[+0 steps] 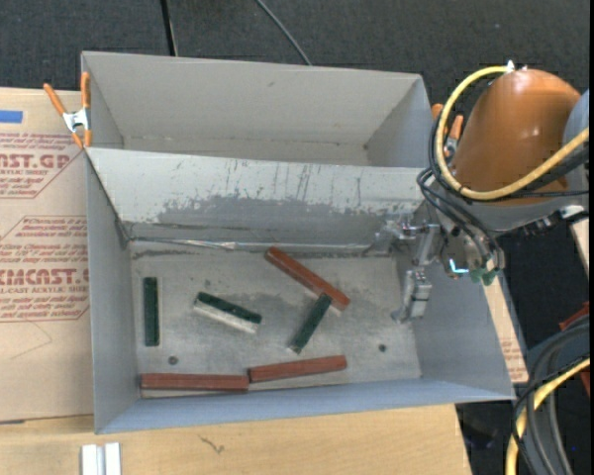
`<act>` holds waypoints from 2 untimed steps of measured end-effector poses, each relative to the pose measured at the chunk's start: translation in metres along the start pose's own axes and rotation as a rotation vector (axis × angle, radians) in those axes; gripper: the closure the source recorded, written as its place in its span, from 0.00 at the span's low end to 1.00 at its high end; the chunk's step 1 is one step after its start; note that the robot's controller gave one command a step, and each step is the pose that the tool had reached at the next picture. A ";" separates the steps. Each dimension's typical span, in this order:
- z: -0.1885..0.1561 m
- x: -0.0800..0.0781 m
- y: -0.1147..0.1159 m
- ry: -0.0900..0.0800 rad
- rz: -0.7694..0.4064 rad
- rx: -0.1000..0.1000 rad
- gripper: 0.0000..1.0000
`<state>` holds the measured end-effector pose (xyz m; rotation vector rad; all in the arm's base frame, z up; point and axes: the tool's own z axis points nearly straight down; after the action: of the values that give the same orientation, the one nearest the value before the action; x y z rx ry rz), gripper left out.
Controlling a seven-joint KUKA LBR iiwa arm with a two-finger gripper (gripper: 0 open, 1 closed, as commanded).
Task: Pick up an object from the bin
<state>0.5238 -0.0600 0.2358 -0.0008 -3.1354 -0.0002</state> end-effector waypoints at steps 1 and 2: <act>-0.004 -0.002 0.000 -0.008 -0.001 0.001 0.00; 0.035 -0.007 0.003 -0.017 -0.018 0.002 0.00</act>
Offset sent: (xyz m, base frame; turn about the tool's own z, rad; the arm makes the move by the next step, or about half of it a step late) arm 0.0127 0.0109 -0.1618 -0.0713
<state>0.5302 -0.0574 0.2003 0.0279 -3.1526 0.0028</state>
